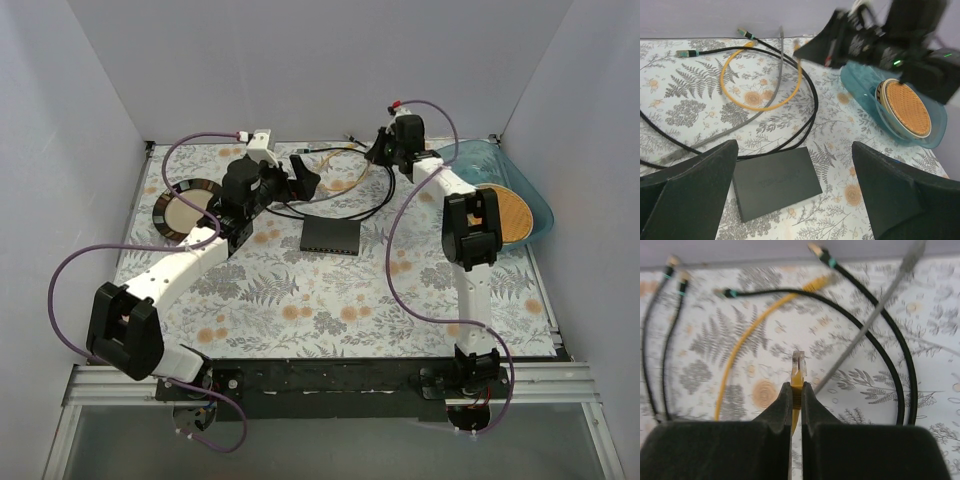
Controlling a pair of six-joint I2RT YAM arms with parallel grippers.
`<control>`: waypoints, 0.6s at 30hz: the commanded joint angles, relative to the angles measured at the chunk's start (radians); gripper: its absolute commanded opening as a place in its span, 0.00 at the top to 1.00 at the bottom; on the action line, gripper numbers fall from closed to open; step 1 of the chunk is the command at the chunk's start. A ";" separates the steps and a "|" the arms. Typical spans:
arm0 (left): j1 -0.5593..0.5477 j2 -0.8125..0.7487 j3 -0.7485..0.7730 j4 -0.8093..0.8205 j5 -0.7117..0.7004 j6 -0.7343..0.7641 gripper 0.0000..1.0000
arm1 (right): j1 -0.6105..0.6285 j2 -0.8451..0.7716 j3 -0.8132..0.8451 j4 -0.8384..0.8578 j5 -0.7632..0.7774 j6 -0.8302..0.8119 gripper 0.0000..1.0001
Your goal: Insert the plug into the switch port
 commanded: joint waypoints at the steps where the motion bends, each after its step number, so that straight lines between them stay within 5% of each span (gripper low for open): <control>1: 0.004 -0.109 -0.049 -0.012 -0.050 0.016 0.02 | -0.001 -0.341 0.019 0.084 -0.044 -0.034 0.99; 5: 0.004 -0.144 -0.078 0.005 -0.096 0.008 0.02 | -0.003 -0.548 -0.084 0.111 -0.025 -0.065 0.99; 13: 0.004 -0.146 -0.072 -0.049 -0.186 -0.085 0.02 | -0.003 -1.097 -0.544 0.208 0.187 -0.162 0.99; 18: 0.006 -0.110 -0.060 -0.073 -0.150 -0.104 0.02 | -0.003 -1.335 -0.682 0.077 0.288 -0.244 0.99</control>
